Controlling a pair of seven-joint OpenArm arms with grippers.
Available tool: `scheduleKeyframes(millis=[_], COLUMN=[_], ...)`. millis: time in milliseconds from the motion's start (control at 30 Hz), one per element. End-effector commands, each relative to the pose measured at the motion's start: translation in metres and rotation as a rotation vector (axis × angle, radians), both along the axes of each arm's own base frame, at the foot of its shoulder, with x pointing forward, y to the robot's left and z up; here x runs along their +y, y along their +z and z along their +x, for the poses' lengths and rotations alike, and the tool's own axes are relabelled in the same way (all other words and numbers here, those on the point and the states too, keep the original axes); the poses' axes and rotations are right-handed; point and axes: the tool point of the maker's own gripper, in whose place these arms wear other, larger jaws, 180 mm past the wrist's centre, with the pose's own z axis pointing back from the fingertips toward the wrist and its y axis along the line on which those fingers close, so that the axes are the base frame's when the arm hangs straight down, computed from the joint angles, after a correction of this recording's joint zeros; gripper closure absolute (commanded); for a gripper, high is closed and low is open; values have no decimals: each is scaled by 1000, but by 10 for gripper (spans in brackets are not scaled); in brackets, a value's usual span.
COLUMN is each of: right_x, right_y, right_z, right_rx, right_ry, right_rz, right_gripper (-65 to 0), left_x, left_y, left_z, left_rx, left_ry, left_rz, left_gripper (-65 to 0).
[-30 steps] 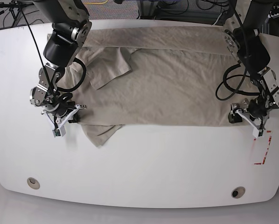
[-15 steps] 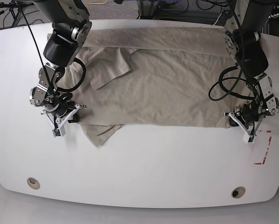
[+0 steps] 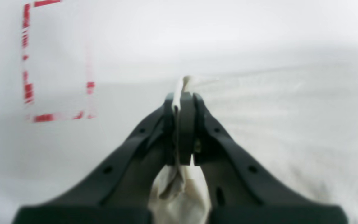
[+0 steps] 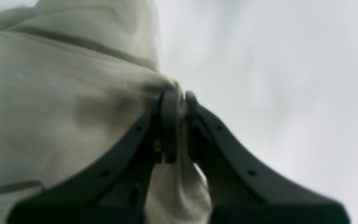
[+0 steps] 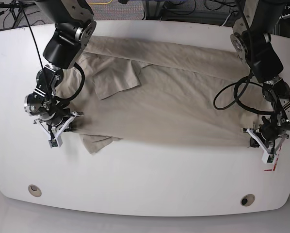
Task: Fold the T-shirt properly
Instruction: 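Fold the hem edge over toward the collar edge with both grippers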
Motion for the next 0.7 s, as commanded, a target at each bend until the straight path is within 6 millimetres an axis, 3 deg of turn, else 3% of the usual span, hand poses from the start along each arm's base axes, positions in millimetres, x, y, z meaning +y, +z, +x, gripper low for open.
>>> scheduleKeyframes(millis=[0, 267, 467, 667], right_x=[-12, -25, -36, -34], right_y=[29, 50, 64, 72], right_z=[13, 4, -15, -35], right_rx=[-65, -35, -13, 7], right_ry=[-13, -36, -61, -79], right_rz=[-38, -116, -192, -239], right_gripper=[-13, -13, -13, -16], left_x=[7, 11, 14, 20], left_y=[31, 33, 40, 42], left_z=[11, -5, -17, -34], left_rx=[-73, -43, -61, -30], left_ry=[-8, -15, -14, -5], left_rz=[38, 99, 151, 205], left_gripper=[-8, -8, -8, -8])
